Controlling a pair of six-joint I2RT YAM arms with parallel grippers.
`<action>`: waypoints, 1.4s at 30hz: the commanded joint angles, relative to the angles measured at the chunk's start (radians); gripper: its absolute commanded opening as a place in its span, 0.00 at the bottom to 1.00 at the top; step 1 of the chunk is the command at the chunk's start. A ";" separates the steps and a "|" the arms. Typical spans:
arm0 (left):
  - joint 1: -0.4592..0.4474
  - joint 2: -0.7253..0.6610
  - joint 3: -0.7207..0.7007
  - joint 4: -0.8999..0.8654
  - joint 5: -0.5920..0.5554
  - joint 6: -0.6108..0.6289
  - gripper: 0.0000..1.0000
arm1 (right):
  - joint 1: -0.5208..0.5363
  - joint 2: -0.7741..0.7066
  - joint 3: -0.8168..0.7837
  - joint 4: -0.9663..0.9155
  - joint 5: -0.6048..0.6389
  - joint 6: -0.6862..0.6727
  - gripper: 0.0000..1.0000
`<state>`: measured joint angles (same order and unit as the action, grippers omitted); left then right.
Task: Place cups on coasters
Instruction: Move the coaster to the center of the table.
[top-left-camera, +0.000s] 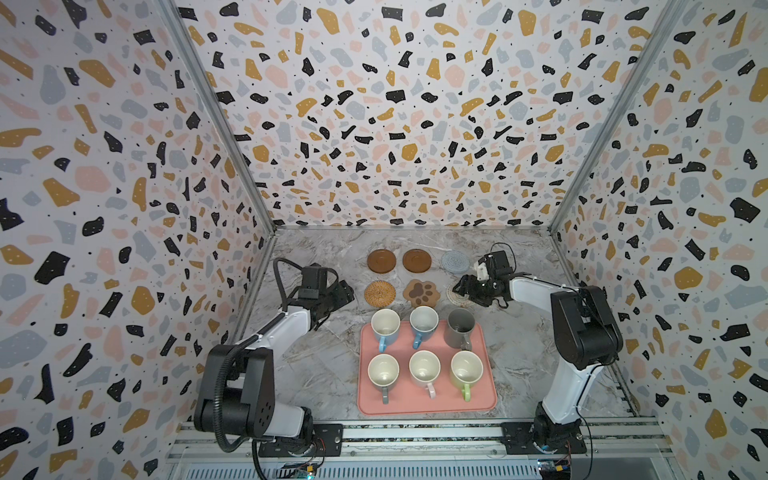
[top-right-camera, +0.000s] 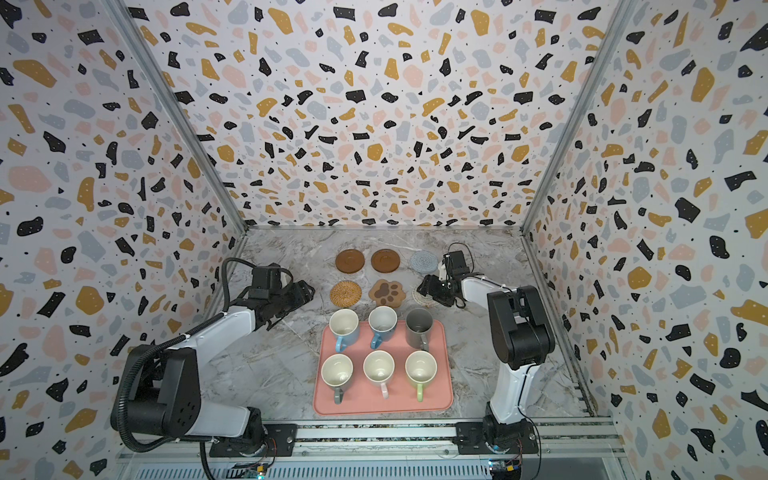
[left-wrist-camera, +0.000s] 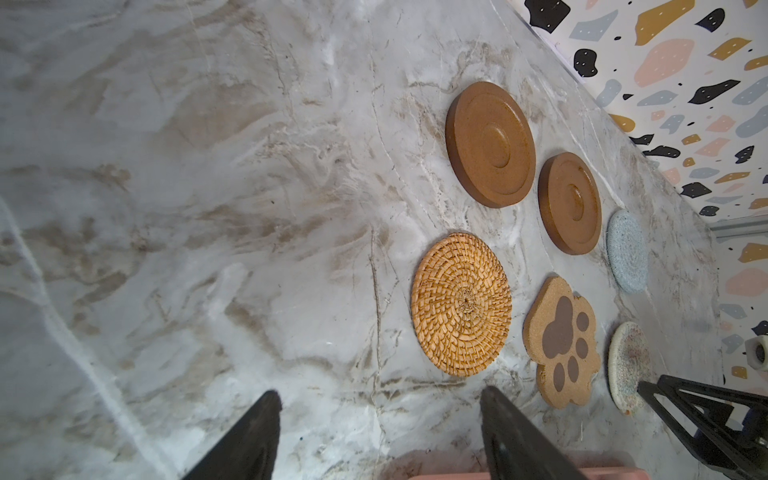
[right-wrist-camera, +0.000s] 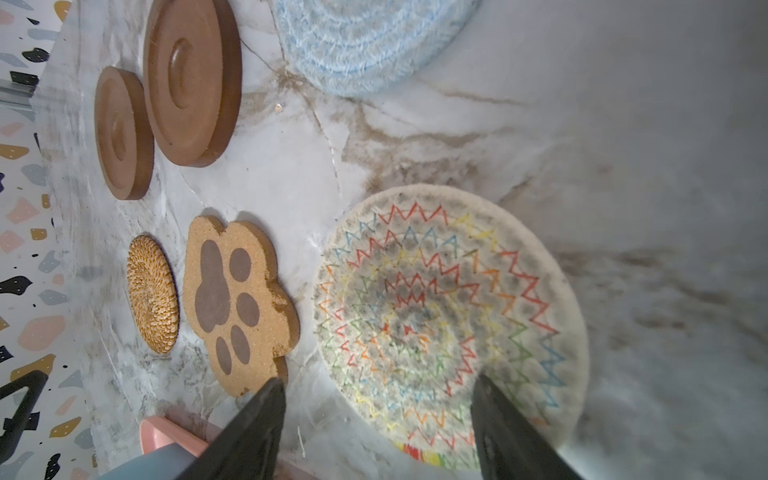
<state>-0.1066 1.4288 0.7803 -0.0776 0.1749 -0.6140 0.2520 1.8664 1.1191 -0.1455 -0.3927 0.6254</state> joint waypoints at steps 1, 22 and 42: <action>0.004 -0.018 -0.009 0.014 -0.003 0.000 0.77 | 0.017 0.030 0.007 -0.064 -0.006 0.011 0.73; 0.005 -0.024 0.000 0.009 -0.003 0.002 0.77 | 0.018 0.011 0.021 -0.106 0.005 0.000 0.73; 0.005 -0.013 0.051 0.012 0.006 0.014 0.77 | -0.005 -0.018 0.181 -0.176 -0.021 -0.019 0.73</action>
<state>-0.1066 1.4250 0.7994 -0.0780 0.1753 -0.6136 0.2573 1.8748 1.2690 -0.2760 -0.4084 0.6212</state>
